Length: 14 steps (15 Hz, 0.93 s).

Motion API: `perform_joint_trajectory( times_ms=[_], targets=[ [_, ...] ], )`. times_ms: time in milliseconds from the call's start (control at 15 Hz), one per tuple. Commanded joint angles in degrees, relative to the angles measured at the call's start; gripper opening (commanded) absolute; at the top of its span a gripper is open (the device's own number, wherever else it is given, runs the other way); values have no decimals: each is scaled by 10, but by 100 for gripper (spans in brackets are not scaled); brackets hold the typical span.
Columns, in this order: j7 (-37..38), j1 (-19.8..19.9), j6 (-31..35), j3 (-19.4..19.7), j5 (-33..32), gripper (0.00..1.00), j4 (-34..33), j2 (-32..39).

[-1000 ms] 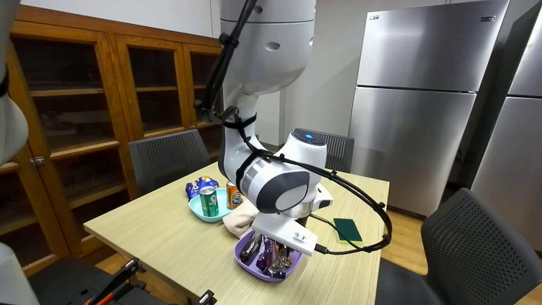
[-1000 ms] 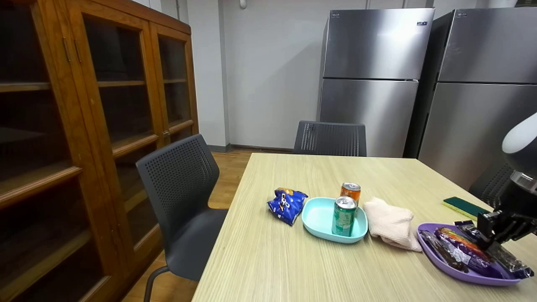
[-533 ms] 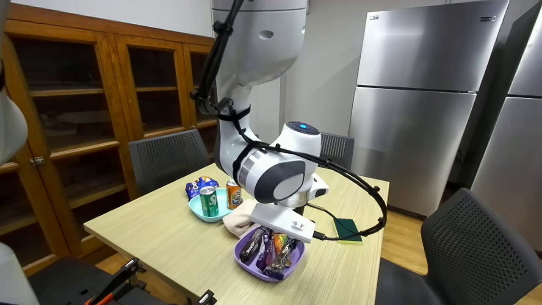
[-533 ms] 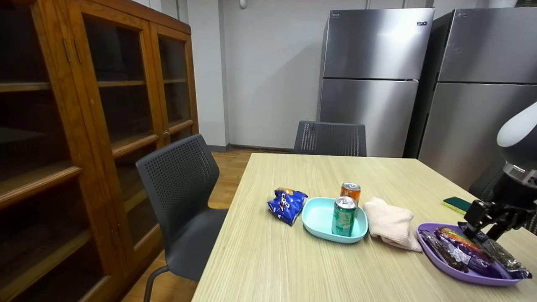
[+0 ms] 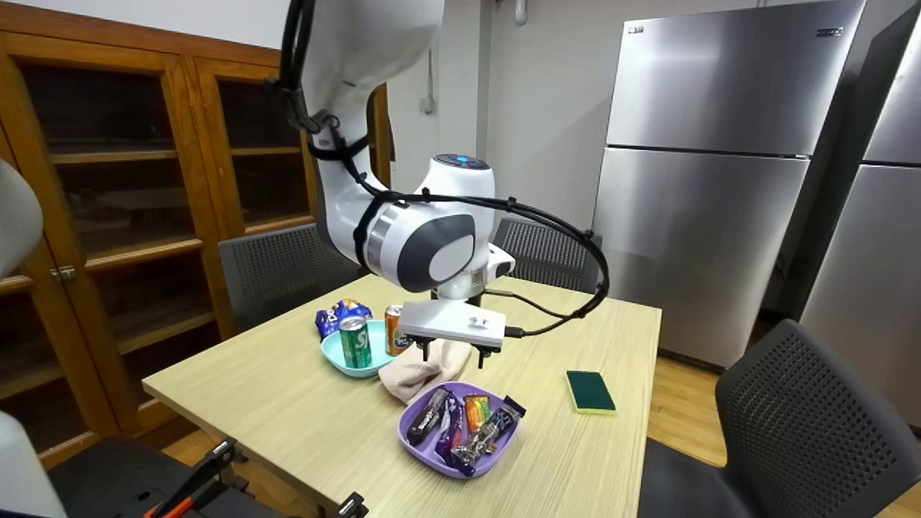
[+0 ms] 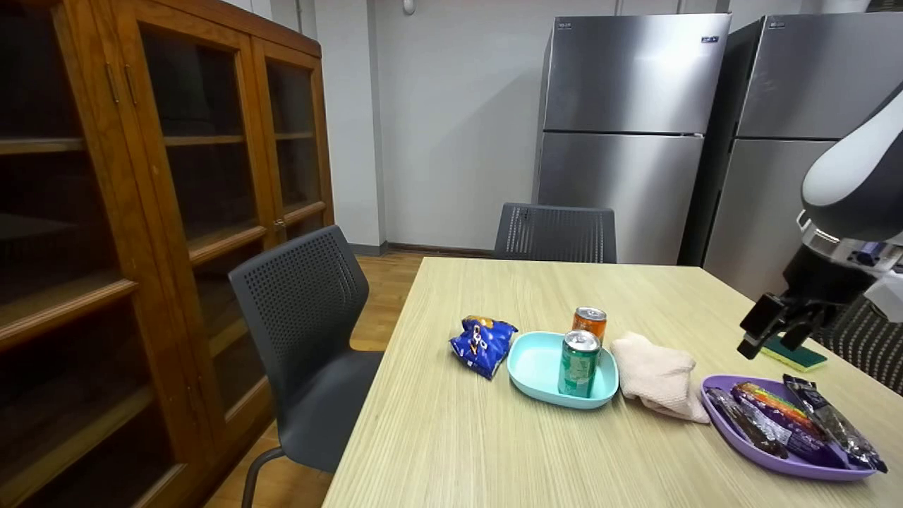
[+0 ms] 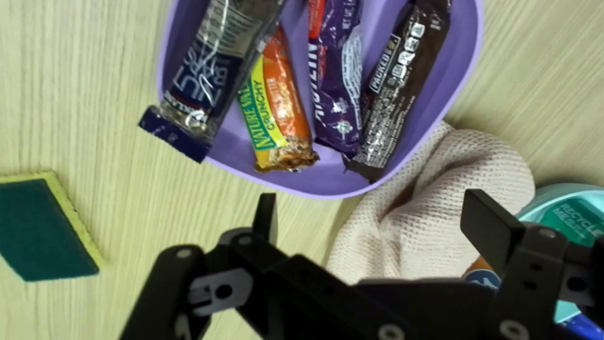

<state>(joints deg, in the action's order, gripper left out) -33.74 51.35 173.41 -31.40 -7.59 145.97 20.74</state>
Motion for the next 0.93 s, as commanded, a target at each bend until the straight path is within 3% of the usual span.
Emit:
perform_joint_trajectory(
  times_ms=[0,400,867],
  targets=[
    [-32,14,-14,-51,-5,100,32,-48],
    [-85,40,-25,-141,1,100,58,-66],
    [-74,69,-50,-224,28,100,111,-120]
  ],
)
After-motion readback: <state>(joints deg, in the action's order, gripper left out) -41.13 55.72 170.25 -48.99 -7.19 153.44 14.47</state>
